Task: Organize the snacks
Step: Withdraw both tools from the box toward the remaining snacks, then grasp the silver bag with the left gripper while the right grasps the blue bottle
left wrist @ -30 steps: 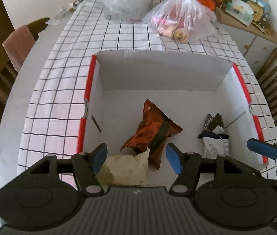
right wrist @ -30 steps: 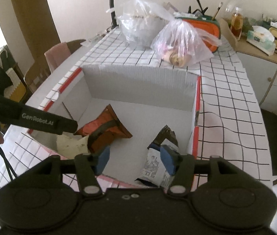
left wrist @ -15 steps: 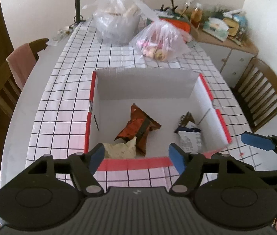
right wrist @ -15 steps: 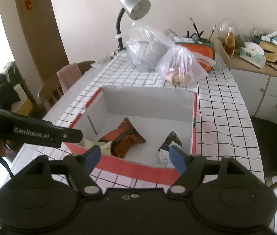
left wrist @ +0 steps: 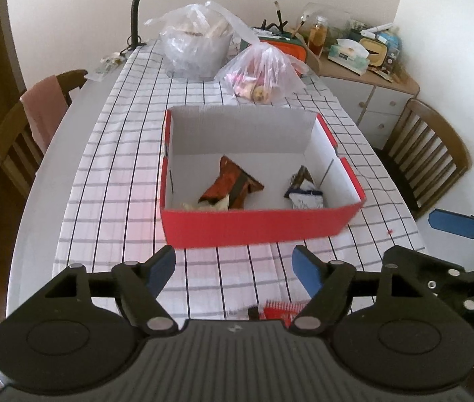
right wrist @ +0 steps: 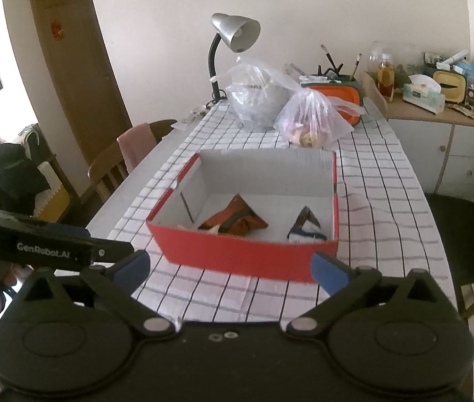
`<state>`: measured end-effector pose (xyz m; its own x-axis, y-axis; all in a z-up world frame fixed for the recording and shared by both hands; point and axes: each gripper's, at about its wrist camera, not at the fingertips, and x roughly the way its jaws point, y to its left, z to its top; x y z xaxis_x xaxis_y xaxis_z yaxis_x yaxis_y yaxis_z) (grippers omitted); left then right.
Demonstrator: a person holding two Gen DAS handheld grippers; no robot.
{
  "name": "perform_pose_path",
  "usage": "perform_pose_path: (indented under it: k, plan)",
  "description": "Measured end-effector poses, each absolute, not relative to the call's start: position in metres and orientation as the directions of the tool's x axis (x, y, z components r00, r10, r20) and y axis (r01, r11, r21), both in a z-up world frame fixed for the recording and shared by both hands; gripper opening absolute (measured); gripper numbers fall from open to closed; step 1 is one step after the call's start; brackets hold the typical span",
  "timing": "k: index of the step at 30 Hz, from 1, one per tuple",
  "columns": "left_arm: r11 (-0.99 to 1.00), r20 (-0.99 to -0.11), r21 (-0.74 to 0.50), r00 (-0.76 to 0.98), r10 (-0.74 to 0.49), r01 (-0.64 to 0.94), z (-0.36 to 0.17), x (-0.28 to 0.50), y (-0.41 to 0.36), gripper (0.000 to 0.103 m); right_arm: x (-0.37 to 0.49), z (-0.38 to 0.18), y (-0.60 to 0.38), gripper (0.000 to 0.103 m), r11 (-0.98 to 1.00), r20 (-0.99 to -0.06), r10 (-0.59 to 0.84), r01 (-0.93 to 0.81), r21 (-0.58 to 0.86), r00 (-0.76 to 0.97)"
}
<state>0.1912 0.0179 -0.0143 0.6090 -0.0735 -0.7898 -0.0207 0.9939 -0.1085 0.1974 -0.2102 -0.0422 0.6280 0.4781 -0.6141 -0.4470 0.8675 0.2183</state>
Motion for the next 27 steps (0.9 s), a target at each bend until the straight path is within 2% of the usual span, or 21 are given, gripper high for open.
perform_pose_path:
  k: [16, 27]
  plan:
    - [0.991, -0.855, -0.122, 0.513, -0.08, -0.049, -0.069, 0.148, 0.017, 0.077, 0.162, -0.113, -0.231, 0.102, 0.919, -0.726, 0.385, -0.311, 0.243, 0.569]
    - [0.995, -0.908, -0.047, 0.419, -0.007, -0.085, -0.121, 0.155, 0.013, 0.077, 0.166, -0.164, -0.229, 0.088, 0.944, -0.81, 0.309, -0.266, 0.196, 0.499]
